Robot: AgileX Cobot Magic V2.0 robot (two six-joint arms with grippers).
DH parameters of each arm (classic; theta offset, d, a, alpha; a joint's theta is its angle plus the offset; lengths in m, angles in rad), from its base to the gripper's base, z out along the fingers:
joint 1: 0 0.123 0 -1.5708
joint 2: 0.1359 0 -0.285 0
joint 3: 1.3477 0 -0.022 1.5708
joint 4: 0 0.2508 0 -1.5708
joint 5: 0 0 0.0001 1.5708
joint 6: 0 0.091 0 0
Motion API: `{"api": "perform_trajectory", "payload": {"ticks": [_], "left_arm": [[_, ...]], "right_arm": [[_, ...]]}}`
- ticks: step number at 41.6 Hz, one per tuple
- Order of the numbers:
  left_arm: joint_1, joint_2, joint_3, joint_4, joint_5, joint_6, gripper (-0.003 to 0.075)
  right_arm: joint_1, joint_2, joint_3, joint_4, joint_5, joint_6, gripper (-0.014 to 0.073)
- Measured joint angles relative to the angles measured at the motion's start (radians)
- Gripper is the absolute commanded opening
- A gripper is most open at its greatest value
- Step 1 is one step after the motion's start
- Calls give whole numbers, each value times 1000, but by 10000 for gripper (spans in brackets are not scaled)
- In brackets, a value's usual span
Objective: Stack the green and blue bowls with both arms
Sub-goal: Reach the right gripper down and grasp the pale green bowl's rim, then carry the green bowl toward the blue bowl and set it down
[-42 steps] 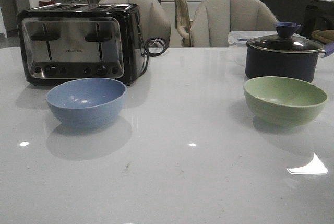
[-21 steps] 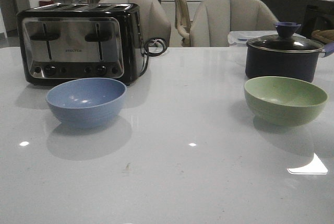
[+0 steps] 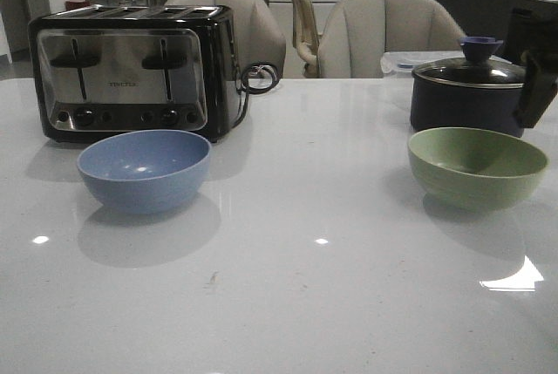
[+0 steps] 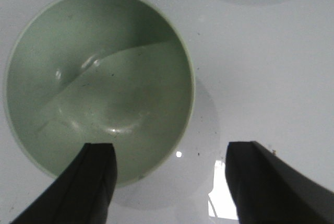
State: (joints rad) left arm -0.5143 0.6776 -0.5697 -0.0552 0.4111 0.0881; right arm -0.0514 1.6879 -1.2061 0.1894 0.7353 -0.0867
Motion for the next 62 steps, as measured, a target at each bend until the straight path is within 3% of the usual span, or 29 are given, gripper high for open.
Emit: {"api": "perform_trajectory", "payload": {"ticks": [7, 14, 28, 42, 51, 62], "left_arm": [[0, 0, 0, 0, 0, 0, 601], [0, 0, 0, 0, -2, 0, 601], [0, 0, 0, 0, -2, 0, 601], [0, 0, 0, 0, -2, 0, 601], [0, 0, 0, 0, -2, 0, 601], [0, 0, 0, 0, -2, 0, 601]], "right_arm": [[0, 140, -80, 6, 22, -26, 358], [0, 231, -143, 6, 30, -31, 287], [0, 268, -207, 6, 54, -33, 59], [38, 136, -208, 1, 98, -57, 43], [212, 39, -210, 4, 126, -84, 43], [440, 104, -210, 48, 132, -85, 43]]}}
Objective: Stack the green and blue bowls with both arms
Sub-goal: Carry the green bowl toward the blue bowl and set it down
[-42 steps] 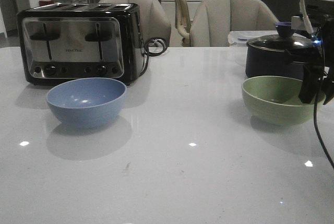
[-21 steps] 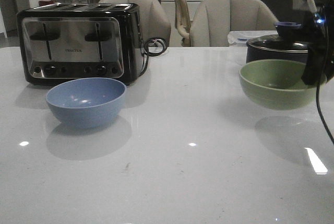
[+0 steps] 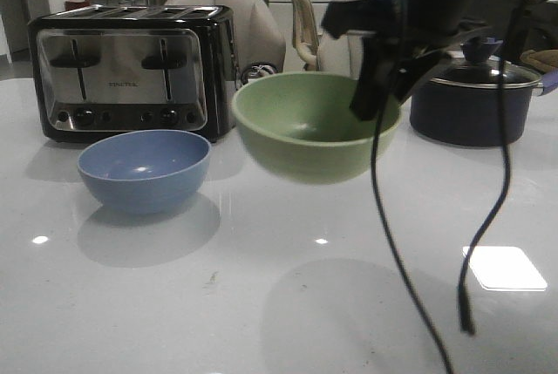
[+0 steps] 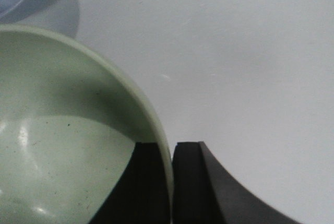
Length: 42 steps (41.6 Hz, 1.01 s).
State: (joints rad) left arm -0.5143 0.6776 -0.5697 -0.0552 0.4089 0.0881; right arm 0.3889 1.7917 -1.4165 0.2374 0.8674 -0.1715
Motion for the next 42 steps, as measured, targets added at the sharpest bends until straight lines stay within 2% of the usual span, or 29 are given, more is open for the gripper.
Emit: {"api": "perform_trajectory", "payload": {"ticks": [6, 12, 15, 20, 23, 25, 32, 42], "left_arm": [[0, 0, 0, 0, 0, 0, 601], [0, 0, 0, 0, 0, 0, 601], [0, 0, 0, 0, 0, 0, 601], [0, 0, 0, 0, 0, 0, 601], [0, 0, 0, 0, 0, 0, 601], [0, 0, 0, 0, 0, 0, 601], [0, 0, 0, 0, 0, 0, 601], [0, 0, 0, 0, 0, 0, 601]], "right_arm": [[72, 77, 0, 8, -1, 0, 45], [102, 135, 0, 10, -15, 0, 69], [105, 152, 0, 10, -28, 0, 146], [105, 166, 0, 10, -41, -2, 336], [105, 166, 0, 10, -51, -2, 409], [105, 164, 0, 10, -57, -2, 427], [105, 118, 0, 6, -61, -2, 423], [114, -132, 41, 2, -74, -7, 423]]}}
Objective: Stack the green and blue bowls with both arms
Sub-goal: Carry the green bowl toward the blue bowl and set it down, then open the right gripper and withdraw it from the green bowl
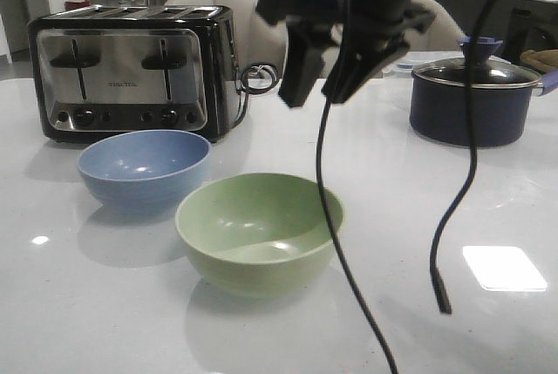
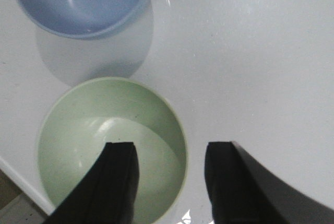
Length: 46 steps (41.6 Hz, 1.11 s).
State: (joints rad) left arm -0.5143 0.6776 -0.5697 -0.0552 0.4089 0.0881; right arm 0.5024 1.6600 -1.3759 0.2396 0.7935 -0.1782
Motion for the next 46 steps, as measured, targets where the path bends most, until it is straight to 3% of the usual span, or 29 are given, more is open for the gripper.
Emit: {"api": "perform_trajectory", "payload": {"ticks": [25, 37, 46], "left_arm": [[0, 0, 0, 0, 0, 0, 601], [0, 2, -2, 0, 9, 0, 601], [20, 119, -141, 0, 215, -2, 601]], "right_arm": [[12, -725, 495, -44, -7, -66, 423], [12, -835, 628, -44, -7, -66, 423], [12, -835, 631, -44, -7, -66, 423]]}}
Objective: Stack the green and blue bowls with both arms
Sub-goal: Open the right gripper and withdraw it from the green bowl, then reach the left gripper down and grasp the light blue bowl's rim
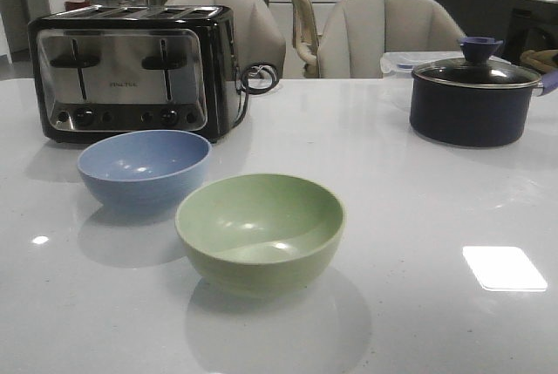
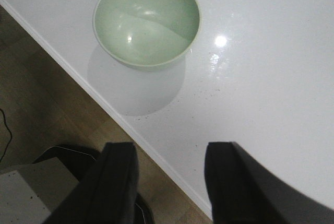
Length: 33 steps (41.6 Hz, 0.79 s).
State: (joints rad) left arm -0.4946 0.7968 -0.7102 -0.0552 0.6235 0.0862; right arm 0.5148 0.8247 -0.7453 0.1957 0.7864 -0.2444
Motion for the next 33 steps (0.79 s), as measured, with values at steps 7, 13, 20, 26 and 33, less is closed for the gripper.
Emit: {"api": "perform_trajectory", "payload": {"ticks": [7, 13, 20, 26, 33], "left_arm": [[70, 201, -127, 0, 96, 0, 601], [173, 409, -228, -33, 133, -2, 601], [270, 620, -344, -90, 142, -4, 601], [301, 787, -445, -96, 118, -4, 601], [301, 964, -556, -101, 80, -4, 600]], "right_arm": [[0, 0, 0, 0, 0, 0, 423], [0, 0, 0, 0, 0, 0, 423], [0, 0, 0, 0, 0, 0, 423], [0, 0, 0, 0, -1, -2, 423], [0, 0, 0, 0, -1, -2, 423]]}}
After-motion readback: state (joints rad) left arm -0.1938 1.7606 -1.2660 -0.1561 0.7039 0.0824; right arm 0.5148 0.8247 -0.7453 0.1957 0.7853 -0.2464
